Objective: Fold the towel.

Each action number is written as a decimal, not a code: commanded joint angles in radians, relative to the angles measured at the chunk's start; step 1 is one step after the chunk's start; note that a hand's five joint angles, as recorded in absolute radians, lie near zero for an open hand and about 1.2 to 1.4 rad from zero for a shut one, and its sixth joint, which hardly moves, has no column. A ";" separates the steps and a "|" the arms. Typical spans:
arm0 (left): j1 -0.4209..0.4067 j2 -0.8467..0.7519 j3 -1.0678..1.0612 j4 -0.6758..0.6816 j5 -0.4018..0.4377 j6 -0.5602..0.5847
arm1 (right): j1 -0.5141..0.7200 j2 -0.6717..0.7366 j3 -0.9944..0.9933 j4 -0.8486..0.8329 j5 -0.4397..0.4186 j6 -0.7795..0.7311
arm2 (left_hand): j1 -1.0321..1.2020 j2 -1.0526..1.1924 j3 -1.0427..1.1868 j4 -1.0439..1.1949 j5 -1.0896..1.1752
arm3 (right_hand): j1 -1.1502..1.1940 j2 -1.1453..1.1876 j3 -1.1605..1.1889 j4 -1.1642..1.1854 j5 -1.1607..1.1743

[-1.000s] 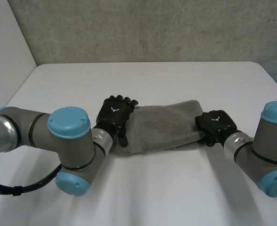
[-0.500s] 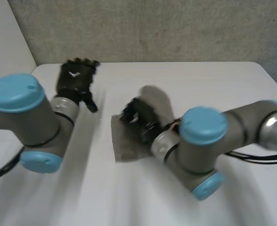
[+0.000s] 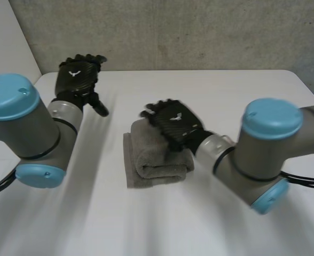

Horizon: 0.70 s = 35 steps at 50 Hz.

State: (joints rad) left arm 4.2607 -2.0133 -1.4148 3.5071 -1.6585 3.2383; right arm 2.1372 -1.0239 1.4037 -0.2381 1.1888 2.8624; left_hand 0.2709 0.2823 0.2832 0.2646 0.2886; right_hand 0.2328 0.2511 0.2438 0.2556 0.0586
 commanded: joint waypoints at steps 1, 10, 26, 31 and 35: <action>-0.067 -0.062 0.030 0.003 0.032 -0.041 | -0.112 -0.018 -0.005 0.151 0.006 0.167 | -0.022 -0.034 -0.034 -0.016 -0.214 | -0.058 -0.077 -0.069 -0.081 -0.059; -0.157 -0.180 0.028 0.001 0.068 -0.046 | -0.128 0.037 -0.067 0.155 0.009 0.258 | -0.025 -0.036 -0.037 -0.019 -0.217 | -0.058 -0.077 -0.069 -0.081 -0.059; -0.180 -0.309 0.054 -0.010 0.057 -0.032 | -0.115 0.240 -0.198 0.172 0.040 0.261 | -0.025 -0.036 -0.037 -0.019 -0.217 | -0.058 -0.077 -0.069 -0.081 -0.059; -0.177 -0.283 0.060 -0.016 0.059 -0.034 | -0.114 0.206 -0.204 0.198 0.048 0.253 | -0.025 -0.036 -0.037 -0.019 -0.217 | -0.058 -0.077 -0.069 -0.081 -0.059; -0.177 -0.202 0.056 -0.034 0.059 -0.034 | -0.115 0.098 -0.184 0.198 0.046 0.236 | -0.031 -0.042 -0.043 -0.025 -0.223 | -0.058 -0.077 -0.069 -0.081 -0.059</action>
State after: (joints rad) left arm 4.0814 -2.3057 -1.3573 3.4930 -1.6007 3.2061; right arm 2.0222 -0.8032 1.2015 -0.0507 1.2332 3.1187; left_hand 0.2709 0.2798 0.2815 0.2646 0.2872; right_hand 0.2323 0.2511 0.2438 0.2556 0.0586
